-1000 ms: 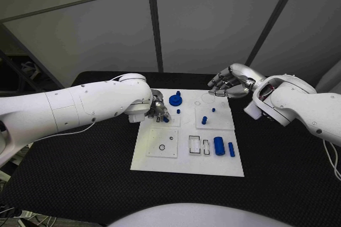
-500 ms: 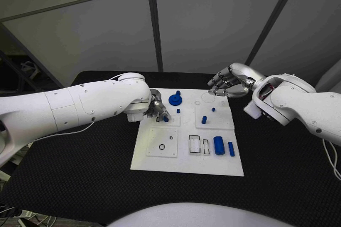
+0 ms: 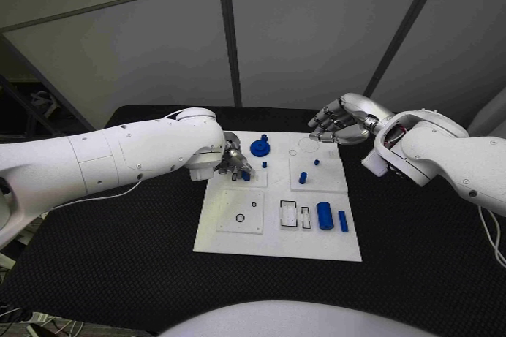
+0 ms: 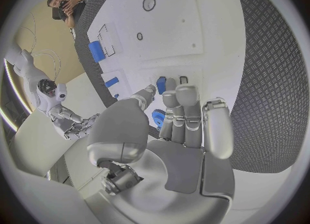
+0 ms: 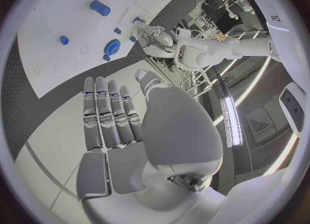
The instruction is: Assemble the parts on the task board
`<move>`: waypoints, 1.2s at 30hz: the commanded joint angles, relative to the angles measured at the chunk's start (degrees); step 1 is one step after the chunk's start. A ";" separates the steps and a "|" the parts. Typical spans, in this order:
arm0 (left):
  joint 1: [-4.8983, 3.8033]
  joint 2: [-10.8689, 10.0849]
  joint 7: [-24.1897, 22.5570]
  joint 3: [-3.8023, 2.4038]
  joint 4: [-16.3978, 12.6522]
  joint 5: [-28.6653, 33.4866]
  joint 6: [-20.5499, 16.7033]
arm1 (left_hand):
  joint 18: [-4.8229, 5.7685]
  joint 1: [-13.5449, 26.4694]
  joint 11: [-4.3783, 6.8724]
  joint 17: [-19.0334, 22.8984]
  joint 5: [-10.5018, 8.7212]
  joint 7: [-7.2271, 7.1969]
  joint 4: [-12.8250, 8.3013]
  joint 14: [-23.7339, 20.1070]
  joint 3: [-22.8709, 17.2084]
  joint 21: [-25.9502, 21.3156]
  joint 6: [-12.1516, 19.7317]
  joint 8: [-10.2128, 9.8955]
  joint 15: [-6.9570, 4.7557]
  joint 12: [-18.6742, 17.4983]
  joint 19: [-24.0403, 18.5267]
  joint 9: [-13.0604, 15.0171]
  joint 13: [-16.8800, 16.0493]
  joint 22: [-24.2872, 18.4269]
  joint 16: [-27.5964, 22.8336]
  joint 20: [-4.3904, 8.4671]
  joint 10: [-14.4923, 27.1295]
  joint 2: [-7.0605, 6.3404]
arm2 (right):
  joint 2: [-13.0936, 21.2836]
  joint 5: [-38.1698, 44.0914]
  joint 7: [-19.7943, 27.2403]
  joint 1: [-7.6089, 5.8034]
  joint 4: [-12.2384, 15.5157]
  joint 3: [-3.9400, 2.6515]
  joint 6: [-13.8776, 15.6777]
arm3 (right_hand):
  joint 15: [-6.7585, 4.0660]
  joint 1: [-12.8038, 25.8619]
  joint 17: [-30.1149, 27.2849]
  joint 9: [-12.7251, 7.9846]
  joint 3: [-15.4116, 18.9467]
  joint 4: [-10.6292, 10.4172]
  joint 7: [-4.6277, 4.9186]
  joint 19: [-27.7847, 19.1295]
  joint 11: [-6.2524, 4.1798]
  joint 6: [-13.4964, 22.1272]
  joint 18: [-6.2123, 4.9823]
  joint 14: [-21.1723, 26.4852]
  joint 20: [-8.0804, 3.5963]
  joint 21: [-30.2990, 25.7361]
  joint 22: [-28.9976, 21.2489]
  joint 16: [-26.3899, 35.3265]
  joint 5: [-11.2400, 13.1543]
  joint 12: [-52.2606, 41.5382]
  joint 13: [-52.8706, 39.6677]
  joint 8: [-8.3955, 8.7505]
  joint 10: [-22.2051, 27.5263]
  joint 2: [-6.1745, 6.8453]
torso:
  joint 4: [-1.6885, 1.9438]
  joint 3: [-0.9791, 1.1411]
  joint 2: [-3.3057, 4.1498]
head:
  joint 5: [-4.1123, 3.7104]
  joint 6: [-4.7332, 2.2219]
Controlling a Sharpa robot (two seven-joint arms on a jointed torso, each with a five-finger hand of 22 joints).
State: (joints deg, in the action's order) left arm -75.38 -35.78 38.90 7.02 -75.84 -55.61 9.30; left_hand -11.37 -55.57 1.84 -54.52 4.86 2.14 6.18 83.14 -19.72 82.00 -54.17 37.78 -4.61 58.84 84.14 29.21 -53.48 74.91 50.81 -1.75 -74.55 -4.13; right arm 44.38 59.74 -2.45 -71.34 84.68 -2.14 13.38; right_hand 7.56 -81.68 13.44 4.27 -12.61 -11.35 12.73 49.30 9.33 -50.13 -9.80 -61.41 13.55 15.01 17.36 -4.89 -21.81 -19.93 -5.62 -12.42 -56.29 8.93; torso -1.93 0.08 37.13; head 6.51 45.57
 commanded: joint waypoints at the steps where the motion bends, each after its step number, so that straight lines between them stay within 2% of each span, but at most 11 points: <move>1: -0.05 0.21 0.29 -0.02 -0.13 -0.52 -0.35 | 8.94 0.22 -0.01 -0.08 0.12 -0.07 0.09 -0.06 0.58 0.29 -0.44 0.38 -0.34 0.40 1.72 -0.13 -0.07 4.16 -0.29 0.41 -0.62 0.27 | -0.08 -0.25 0.29 -0.12 0.01 -0.04 0.16 | 0.10 -0.34 -0.13 -0.06 0.32 0.06 0.32 0.13 0.19 0.47 -0.48 0.51 0.40 -0.35 -0.13 0.35 -0.20 -0.19 0.13 -0.10 0.16 -0.44 | 0.02 0.01 0.02 | -0.05 -0.01; 12: -0.03 0.51 0.09 -0.03 -0.36 -0.52 -0.66 | 8.94 0.23 0.00 -0.08 0.12 -0.08 0.18 -0.07 0.88 0.30 -0.45 0.40 -0.35 0.42 1.72 -0.20 -0.07 4.18 -0.30 0.42 -0.64 0.31 | -0.22 -0.25 0.18 -0.12 -0.17 -0.04 -0.07 | 0.16 -0.35 -0.32 -0.05 0.39 0.07 0.35 0.13 0.23 0.51 -0.49 0.64 0.47 -0.60 -0.32 0.49 -0.22 -0.24 0.26 -0.13 0.24 -0.48 | 0.01 0.01 -0.03 | -0.12 -0.01; 23: -0.01 -0.07 0.03 -0.03 -0.13 -0.52 -1.11 | 8.91 0.13 0.02 -0.09 0.18 -0.10 0.26 -0.06 1.44 0.21 -0.47 0.45 -0.36 0.35 1.68 -0.34 0.07 4.08 -0.31 0.43 -0.62 0.33 | -0.19 -0.25 0.10 -0.12 -0.21 -0.04 -0.13 | 0.25 -0.35 -0.61 -0.04 0.53 0.07 0.40 0.10 0.29 0.59 -0.50 0.86 0.57 -0.97 -0.60 0.67 -0.21 -0.32 0.45 -0.18 0.36 -0.51 | 0.01 -0.01 0.00 | -0.06 -0.13; 28: 0.00 -0.95 -0.61 -0.14 -0.91 -0.52 -2.24 | 8.85 1.04 -0.01 -0.11 0.54 -0.05 1.31 -0.06 4.08 -0.05 -0.33 0.53 -0.34 0.16 1.55 -0.79 0.40 3.80 -0.36 0.42 -0.42 -0.43 | -0.22 -0.26 0.15 -0.12 -0.37 -0.04 -0.05 | 0.29 -0.35 -0.71 -0.04 0.59 0.07 0.43 0.10 0.32 0.64 -0.50 0.93 0.61 -1.12 -0.70 0.74 -0.21 -0.33 0.53 -0.19 0.45 -0.51 | 0.00 -0.07 -0.02 | -0.17 -0.26; 30: 0.00 -1.42 -1.04 -0.67 -1.20 -0.52 -3.00 | 8.81 1.55 -0.02 -0.13 0.69 -0.08 2.02 -0.06 5.87 -0.17 -0.28 0.61 -0.35 0.08 1.49 -1.03 0.57 3.68 -0.39 0.43 -0.32 -1.00 | -0.26 -0.30 0.16 -0.12 -0.51 -0.04 -0.04 | 0.35 -0.37 -0.90 -0.04 0.68 0.09 0.46 0.08 0.37 0.72 -0.50 1.07 0.68 -1.37 -0.89 0.83 -0.22 -0.35 0.67 -0.21 0.59 -0.53 | 0.00 -0.05 -0.02 | -0.22 -0.40; 33: 0.00 -1.98 -1.51 -2.24 -1.33 -0.52 -3.50 | 8.54 2.12 -0.13 -0.10 0.03 0.06 3.24 -0.09 8.76 -1.12 0.20 0.58 -0.29 -1.05 1.00 -1.44 1.96 2.50 -0.50 0.40 0.53 -1.95 | -0.30 -0.35 0.18 -0.12 -0.67 -0.03 -0.02 | 0.39 -0.37 -1.00 -0.05 0.74 0.10 0.48 0.06 0.40 0.77 -0.50 1.15 0.71 -1.51 -0.99 0.88 -0.22 -0.37 0.74 -0.21 0.66 -0.54 | 0.00 -0.02 -0.02 | -0.24 -0.59; 34: -0.02 -2.36 -1.78 -3.35 -1.31 -0.52 -3.39 | 8.36 1.74 -0.23 -0.06 -0.02 0.19 3.53 -0.12 9.65 -1.79 0.54 0.50 -0.22 -1.77 0.65 -1.65 2.82 1.66 -0.57 0.35 1.09 -2.02 | -0.31 -0.36 0.19 -0.12 -0.76 -0.03 0.00 | 0.42 -0.37 -1.10 -0.05 0.79 0.10 0.51 0.05 0.43 0.84 -0.51 1.23 0.75 -1.64 -1.09 0.92 -0.22 -0.39 0.81 -0.21 0.73 -0.54 | 0.02 -0.03 -0.01 | -0.25 -0.60; 36: -0.14 -2.89 -2.08 -4.95 -1.10 -0.50 -2.97 | 7.97 0.40 -0.69 0.18 0.20 0.76 3.71 -0.26 10.93 -3.33 2.16 -0.38 0.05 -3.34 -0.15 -2.33 4.65 -0.24 -0.92 0.16 2.40 -1.92 | -0.31 -0.38 0.22 -0.12 -0.90 -0.03 0.06 | 0.44 -0.38 -1.15 -0.05 0.82 0.11 0.52 0.04 0.45 0.88 -0.51 1.26 0.76 -1.71 -1.14 0.94 -0.22 -0.40 0.85 -0.21 0.78 -0.55 | 0.07 -0.01 -0.02 | -0.29 -0.70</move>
State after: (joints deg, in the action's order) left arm -75.28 -38.43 38.20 2.18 -77.05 -55.71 7.14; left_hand -11.36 -54.46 1.20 -54.42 5.01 2.86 9.86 83.14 -9.07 78.90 -52.17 37.51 -4.61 55.77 84.13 26.97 -49.12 74.58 50.04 -1.76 -72.35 -6.25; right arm 44.10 59.63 -2.54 -71.34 83.84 -2.13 13.34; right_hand 7.99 -81.88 12.35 4.27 -12.16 -11.17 12.71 49.27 9.73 -49.72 -9.80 -60.58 13.93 13.46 16.28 -4.18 -21.81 -19.94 -4.85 -12.42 -55.89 8.73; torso -1.93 0.05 37.11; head 6.27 44.97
